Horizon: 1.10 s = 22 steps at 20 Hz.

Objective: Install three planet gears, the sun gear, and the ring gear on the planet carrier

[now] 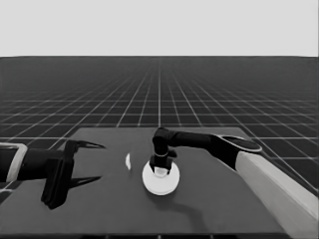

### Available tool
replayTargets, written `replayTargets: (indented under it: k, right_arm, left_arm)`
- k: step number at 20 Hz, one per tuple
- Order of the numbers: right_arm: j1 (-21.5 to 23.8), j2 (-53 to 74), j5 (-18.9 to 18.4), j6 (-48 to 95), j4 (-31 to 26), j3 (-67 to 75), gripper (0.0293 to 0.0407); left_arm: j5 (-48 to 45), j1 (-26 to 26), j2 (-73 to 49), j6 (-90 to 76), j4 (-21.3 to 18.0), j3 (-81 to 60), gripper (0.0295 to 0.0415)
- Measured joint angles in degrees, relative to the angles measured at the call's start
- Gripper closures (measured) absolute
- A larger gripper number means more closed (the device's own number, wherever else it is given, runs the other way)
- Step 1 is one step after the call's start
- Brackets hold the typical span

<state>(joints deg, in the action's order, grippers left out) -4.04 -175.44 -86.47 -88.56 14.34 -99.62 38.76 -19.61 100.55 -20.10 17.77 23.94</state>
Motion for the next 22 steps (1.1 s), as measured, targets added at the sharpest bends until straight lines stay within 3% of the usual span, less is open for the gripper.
replayTargets:
  k: [22]
  right_arm:
    - [-0.4, 0.1, 0.0, -11.0, -0.1, -0.1, 0.0351]
  left_arm:
    - [0.0, 0.0, 0.0, 0.0, 0.0, 0.0, 0.0326]
